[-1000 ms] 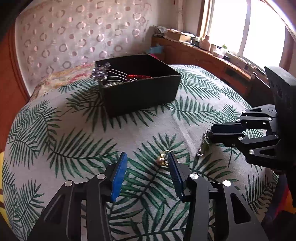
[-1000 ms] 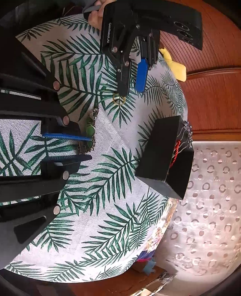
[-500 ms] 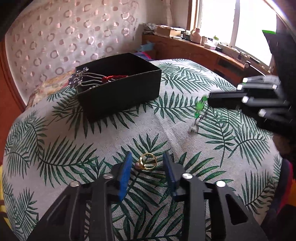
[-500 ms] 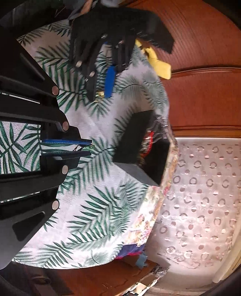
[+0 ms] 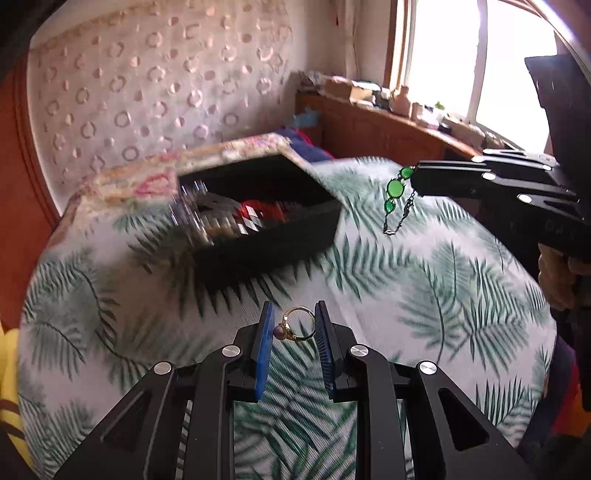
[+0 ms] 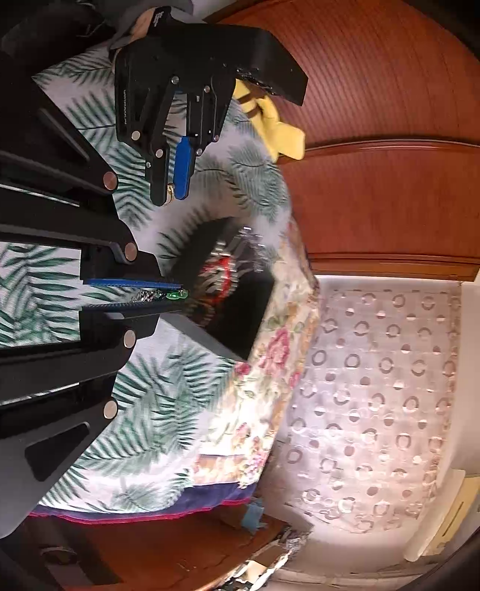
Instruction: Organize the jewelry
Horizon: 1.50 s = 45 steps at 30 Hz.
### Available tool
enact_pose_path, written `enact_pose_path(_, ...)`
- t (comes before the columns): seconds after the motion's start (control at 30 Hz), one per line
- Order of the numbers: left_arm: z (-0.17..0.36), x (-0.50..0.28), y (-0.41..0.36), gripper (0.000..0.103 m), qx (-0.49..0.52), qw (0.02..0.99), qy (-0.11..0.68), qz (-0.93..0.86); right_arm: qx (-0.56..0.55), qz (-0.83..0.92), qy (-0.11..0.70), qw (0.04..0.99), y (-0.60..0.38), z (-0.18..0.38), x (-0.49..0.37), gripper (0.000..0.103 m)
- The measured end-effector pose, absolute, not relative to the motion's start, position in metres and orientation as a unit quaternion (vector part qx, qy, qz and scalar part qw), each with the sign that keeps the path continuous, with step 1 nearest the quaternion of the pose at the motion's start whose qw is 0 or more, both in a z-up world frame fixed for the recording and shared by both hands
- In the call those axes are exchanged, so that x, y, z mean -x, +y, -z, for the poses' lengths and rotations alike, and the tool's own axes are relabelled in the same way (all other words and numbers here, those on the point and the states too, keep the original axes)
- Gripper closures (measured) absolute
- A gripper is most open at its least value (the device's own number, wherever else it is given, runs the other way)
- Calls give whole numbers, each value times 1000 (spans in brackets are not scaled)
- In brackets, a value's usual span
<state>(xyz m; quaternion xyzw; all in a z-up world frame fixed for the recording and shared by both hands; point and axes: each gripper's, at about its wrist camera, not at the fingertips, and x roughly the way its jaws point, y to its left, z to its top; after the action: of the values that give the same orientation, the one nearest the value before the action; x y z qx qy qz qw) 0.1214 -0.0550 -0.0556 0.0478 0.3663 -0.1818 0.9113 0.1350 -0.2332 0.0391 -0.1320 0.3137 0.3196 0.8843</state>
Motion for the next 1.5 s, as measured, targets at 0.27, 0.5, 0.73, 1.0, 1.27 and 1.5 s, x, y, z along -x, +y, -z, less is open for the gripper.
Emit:
enact_pose_path(0.27,23,-163,-43,82,-40,929,335,154,113,-329,299,889,-212,-61,-180,95)
enact_pose_path(0.5,24,-204,-34,82,-19,931,338,136,98,-335,333,876,-191,-42,-218,94)
enact_pose_path(0.73,24,-227,-37,82,-17,932,337,131,95,-328,354,871,-183,-20,-228,93)
enact_pose_path(1.0,19,-216,-31,43,-8,938,330,110,70,-322,343,880,-194,-25,-220,77)
enact_pose_path(1.27,0,-159,-27,8,-12,952,297,71,26,-282,299,911,-220,-51,-165,39)
enact_pose_path(1.5,-14,-97,-26,8,-19,962,271,34,1,-246,262,933,-240,-64,-105,13)
